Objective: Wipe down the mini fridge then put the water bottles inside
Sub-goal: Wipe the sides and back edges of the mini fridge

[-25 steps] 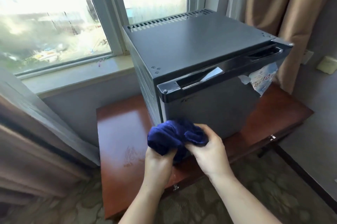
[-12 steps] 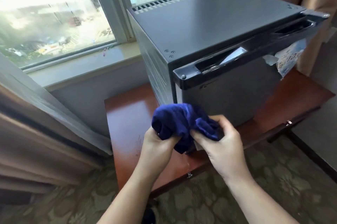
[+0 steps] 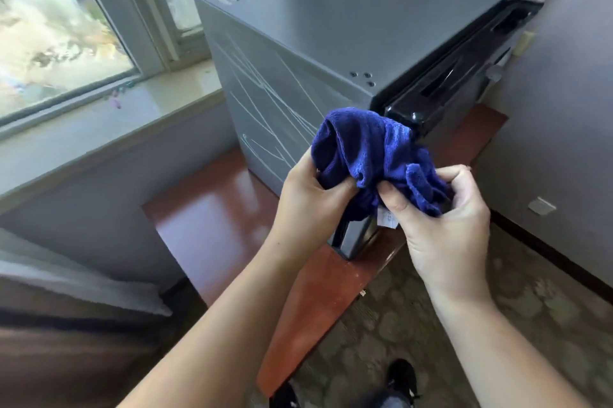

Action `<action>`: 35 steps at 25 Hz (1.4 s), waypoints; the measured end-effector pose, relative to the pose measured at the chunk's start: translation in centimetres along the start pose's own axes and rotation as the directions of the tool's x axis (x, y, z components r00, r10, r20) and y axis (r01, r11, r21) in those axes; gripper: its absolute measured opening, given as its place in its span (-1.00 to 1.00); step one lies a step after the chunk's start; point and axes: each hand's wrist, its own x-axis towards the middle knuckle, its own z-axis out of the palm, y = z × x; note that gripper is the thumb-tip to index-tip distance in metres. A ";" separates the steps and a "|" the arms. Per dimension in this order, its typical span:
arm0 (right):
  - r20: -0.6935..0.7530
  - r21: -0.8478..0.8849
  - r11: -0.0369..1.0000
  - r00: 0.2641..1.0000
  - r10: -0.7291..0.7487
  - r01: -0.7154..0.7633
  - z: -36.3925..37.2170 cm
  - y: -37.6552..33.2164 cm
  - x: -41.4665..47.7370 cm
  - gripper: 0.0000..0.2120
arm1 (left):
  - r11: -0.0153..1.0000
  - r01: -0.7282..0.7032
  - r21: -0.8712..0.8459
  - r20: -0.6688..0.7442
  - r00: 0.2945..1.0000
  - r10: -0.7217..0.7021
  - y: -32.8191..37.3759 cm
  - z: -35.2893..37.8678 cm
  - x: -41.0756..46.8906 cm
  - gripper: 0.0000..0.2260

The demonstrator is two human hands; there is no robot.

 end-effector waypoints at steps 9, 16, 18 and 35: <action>-0.131 -0.248 0.946 0.975 0.182 -0.210 3.6 8.2 -4.4 -0.55 | 0.969 0.217 0.114 0.193 0.952 -0.236 -8.7 -2.4 0.5 -0.89; -0.190 -0.356 0.772 0.850 0.491 -0.526 5.9 18.1 -8.6 -0.50 | 0.838 0.446 0.316 0.199 0.832 -0.518 -19.6 -2.2 -0.9 -0.64; -0.224 -0.360 0.712 0.796 0.562 -0.603 6.3 20.2 -8.9 -0.49 | 0.778 0.547 0.311 0.158 0.777 -0.609 -22.4 -1.7 -0.8 -0.43; -0.511 -0.104 0.632 0.586 0.629 -0.768 11.7 17.7 -8.1 -0.73 | 0.476 0.879 0.015 0.446 0.421 -0.790 -23.1 -3.5 3.5 -0.70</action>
